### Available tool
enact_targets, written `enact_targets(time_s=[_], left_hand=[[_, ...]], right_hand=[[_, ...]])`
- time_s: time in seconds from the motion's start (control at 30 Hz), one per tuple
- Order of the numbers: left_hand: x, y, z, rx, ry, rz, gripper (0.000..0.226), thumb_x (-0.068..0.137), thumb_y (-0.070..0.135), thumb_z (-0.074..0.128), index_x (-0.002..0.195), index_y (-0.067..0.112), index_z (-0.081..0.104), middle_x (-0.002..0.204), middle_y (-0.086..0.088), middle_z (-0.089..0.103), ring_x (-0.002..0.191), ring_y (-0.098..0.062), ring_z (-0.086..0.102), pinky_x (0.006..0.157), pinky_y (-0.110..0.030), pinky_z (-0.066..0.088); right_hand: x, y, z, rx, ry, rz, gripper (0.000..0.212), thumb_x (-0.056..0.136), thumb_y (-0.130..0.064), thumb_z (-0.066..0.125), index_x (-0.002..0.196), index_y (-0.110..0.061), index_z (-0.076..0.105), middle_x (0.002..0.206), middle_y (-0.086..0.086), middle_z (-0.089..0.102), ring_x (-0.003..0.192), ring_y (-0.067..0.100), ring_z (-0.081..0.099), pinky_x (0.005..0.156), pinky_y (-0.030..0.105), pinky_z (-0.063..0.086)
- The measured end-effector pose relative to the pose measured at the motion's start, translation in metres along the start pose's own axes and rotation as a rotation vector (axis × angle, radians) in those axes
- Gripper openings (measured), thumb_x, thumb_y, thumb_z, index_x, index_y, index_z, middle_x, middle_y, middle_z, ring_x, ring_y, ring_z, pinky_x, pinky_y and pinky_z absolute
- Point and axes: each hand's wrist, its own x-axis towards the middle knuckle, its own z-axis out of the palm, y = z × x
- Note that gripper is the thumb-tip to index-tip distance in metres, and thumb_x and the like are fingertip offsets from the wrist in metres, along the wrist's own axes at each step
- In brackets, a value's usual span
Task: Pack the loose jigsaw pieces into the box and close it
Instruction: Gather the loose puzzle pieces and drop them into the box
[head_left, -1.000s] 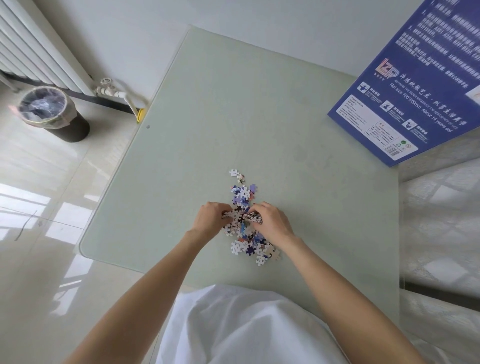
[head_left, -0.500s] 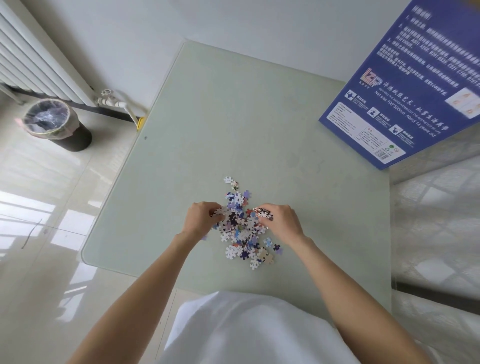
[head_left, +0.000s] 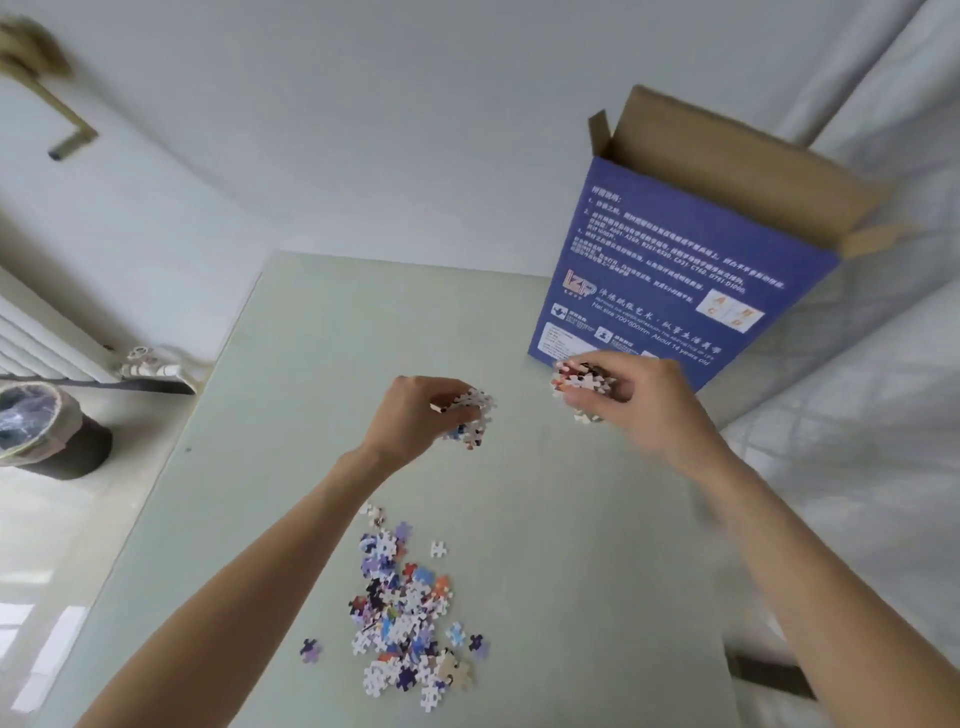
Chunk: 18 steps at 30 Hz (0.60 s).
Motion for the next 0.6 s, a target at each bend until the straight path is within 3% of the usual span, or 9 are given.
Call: enact_targets(time_s=[0.17, 0.27, 0.37, 0.53, 0.6], left_hand=[[0.085, 0.065, 0.005, -0.014, -0.021, 0.188, 0.009, 0.078, 0.024, 0.072, 0.083, 0.017, 0.073, 0.069, 0.002, 0.070, 0.060, -0.004, 0.062, 0.060, -0.025, 0.047], [0.124, 0.091, 0.011, 0.005, -0.007, 0.252, 0.011, 0.078, 0.024, 0.072, 0.081, 0.014, 0.070, 0.071, -0.003, 0.069, 0.066, -0.016, 0.063, 0.062, -0.031, 0.047], [0.160, 0.116, 0.015, 0.032, 0.051, 0.318, 0.012, 0.077, 0.023, 0.073, 0.083, 0.013, 0.070, 0.073, -0.002, 0.070, 0.067, -0.013, 0.062, 0.065, -0.031, 0.049], [0.211, 0.167, 0.010, -0.014, 0.197, 0.466, 0.015, 0.079, 0.019, 0.072, 0.093, 0.012, 0.073, 0.082, 0.006, 0.069, 0.065, 0.001, 0.060, 0.064, -0.010, 0.048], [0.230, 0.182, 0.012, 0.004, 0.240, 0.521, 0.015, 0.079, 0.021, 0.071, 0.092, 0.012, 0.073, 0.081, 0.004, 0.070, 0.066, 0.000, 0.061, 0.064, -0.014, 0.049]], right_hand=[[0.055, -0.007, -0.105, -0.093, 0.356, -0.176, 0.025, 0.082, -0.028, 0.070, 0.107, -0.024, 0.068, 0.094, -0.009, 0.070, 0.084, 0.008, 0.068, 0.078, 0.033, 0.056], [0.089, 0.008, -0.142, -0.255, 0.526, -0.211, 0.026, 0.083, -0.035, 0.065, 0.107, -0.027, 0.066, 0.096, -0.009, 0.070, 0.084, 0.010, 0.065, 0.078, 0.034, 0.053], [0.112, 0.032, -0.159, -0.433, 0.528, -0.163, 0.022, 0.085, -0.024, 0.066, 0.106, -0.026, 0.069, 0.100, -0.007, 0.072, 0.085, 0.010, 0.064, 0.076, 0.021, 0.046], [0.128, 0.059, -0.171, -0.459, 0.486, -0.114, 0.024, 0.085, -0.021, 0.067, 0.108, -0.026, 0.068, 0.098, -0.004, 0.072, 0.083, 0.012, 0.063, 0.073, 0.027, 0.047], [0.132, 0.065, -0.172, -0.458, 0.456, -0.094, 0.025, 0.086, -0.023, 0.066, 0.111, -0.026, 0.066, 0.101, -0.002, 0.071, 0.086, 0.014, 0.063, 0.075, 0.030, 0.049]])
